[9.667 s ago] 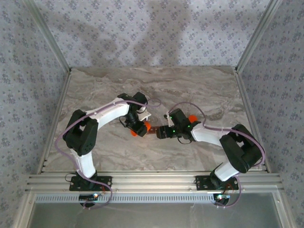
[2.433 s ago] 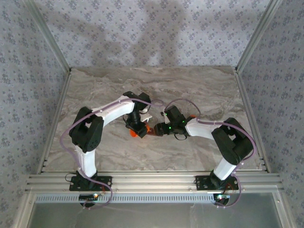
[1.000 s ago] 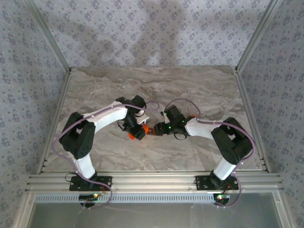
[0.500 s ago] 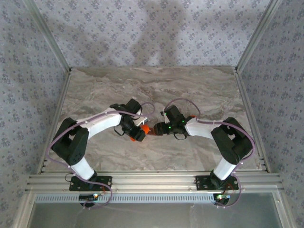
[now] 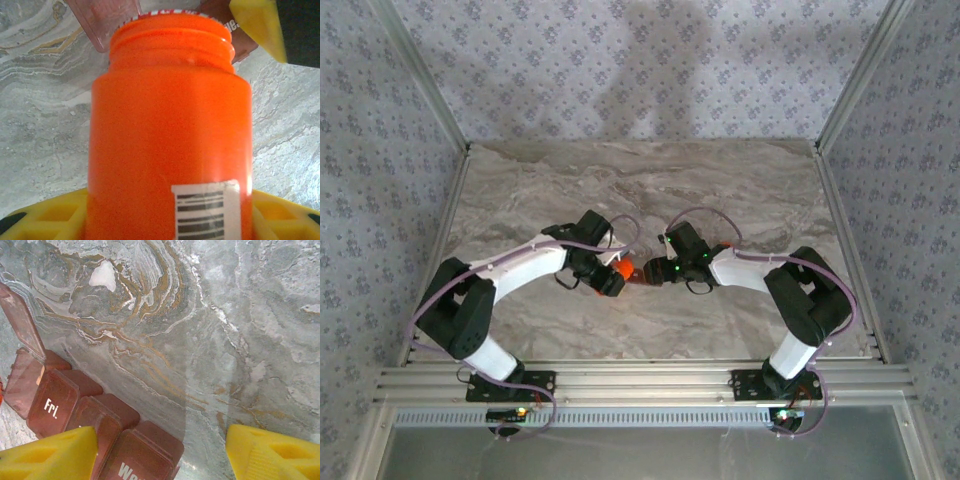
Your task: Sort the pills into containers
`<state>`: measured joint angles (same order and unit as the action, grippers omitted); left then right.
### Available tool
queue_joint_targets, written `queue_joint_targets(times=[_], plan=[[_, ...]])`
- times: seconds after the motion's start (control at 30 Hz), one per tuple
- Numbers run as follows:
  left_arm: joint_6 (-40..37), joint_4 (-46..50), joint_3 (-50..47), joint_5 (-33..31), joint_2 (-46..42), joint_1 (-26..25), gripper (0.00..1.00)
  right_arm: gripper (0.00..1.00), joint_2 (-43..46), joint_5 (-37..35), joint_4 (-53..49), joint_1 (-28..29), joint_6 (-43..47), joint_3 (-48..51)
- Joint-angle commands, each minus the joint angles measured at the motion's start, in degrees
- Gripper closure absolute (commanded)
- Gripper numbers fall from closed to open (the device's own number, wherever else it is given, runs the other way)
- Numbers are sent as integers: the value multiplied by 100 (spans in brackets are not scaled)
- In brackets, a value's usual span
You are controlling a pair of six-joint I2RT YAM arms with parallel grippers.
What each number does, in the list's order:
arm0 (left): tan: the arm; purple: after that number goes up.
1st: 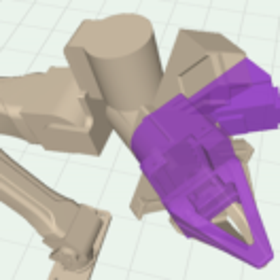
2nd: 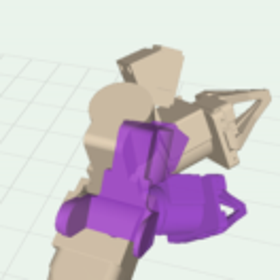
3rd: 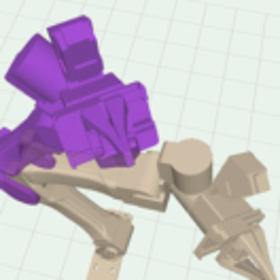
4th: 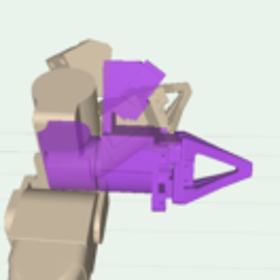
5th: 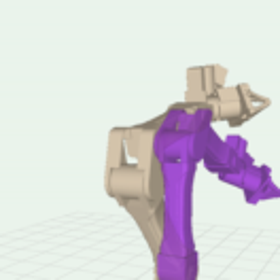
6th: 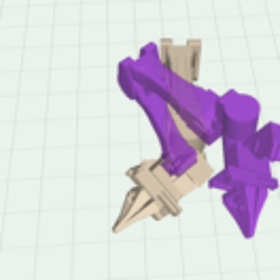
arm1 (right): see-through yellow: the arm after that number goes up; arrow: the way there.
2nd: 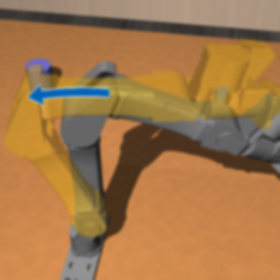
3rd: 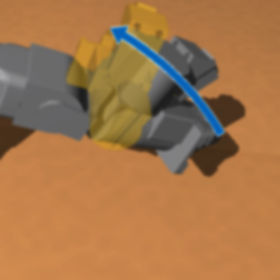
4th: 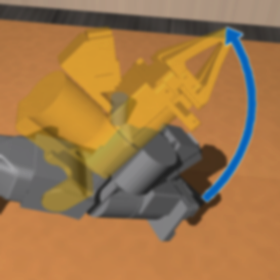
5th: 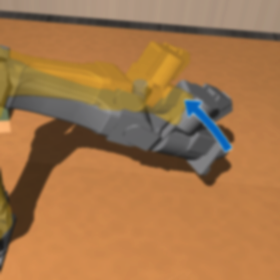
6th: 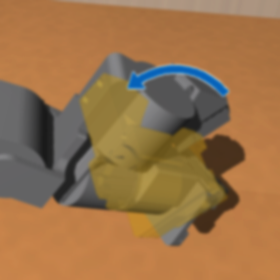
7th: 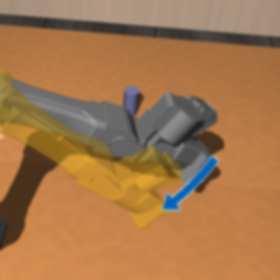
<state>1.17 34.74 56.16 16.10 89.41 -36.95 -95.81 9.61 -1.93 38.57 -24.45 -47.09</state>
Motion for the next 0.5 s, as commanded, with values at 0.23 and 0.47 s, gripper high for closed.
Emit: queue_joint_targets(times=[0.23, 0.47], plan=[[147, -515, -284, 156, -601, 37, 100, 28, -182, 6, -245, 49, -54, -120], [299, -1176, -582, 60, -1093, 31, 100, 28, -9, 24, -438, 11, -43, -313]])
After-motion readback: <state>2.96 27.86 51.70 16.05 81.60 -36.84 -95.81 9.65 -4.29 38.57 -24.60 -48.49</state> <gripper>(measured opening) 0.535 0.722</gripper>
